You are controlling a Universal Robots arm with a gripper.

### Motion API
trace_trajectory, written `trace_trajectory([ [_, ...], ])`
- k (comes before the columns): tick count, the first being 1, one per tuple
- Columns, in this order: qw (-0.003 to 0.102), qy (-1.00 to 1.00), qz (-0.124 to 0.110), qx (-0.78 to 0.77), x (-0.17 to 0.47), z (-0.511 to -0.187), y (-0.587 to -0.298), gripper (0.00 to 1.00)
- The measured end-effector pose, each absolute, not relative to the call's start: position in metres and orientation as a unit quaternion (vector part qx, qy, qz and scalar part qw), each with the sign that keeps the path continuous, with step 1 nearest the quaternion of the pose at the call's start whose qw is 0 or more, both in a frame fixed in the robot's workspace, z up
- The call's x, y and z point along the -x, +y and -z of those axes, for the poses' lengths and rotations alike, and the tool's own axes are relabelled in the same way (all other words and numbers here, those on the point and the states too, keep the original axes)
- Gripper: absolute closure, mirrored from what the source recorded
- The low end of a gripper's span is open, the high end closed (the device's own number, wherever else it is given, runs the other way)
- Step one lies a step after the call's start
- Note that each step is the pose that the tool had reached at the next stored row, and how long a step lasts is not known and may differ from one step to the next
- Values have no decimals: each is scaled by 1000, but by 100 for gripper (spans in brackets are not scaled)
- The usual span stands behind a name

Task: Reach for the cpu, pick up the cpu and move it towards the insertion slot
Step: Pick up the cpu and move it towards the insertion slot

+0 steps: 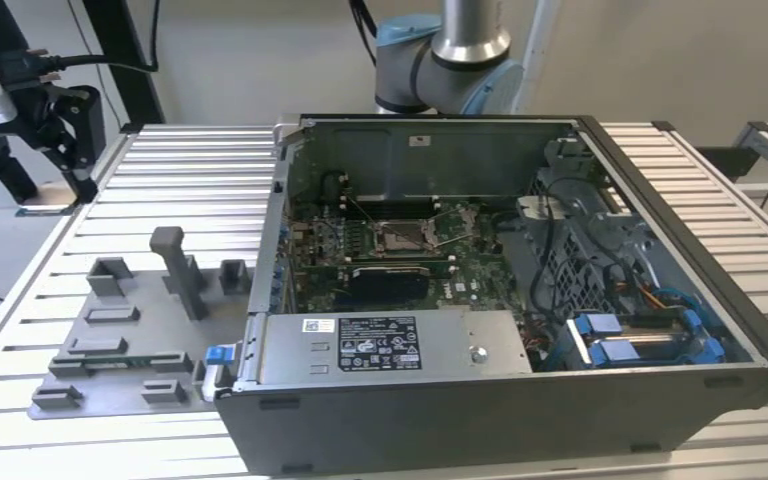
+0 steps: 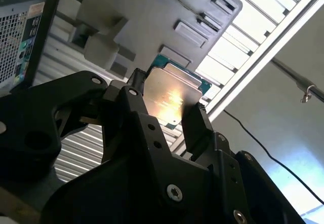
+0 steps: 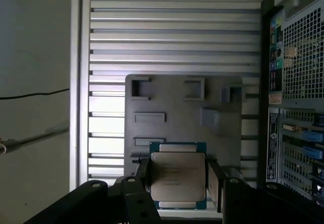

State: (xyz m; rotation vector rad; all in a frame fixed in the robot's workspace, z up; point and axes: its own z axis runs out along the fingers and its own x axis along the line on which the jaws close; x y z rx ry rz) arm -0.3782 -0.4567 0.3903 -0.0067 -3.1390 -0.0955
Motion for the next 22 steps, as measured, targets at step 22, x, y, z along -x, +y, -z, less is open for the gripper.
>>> trace_trajectory([
  [22, 1, -1000, 30, 2, 349, -390, -457, 100],
])
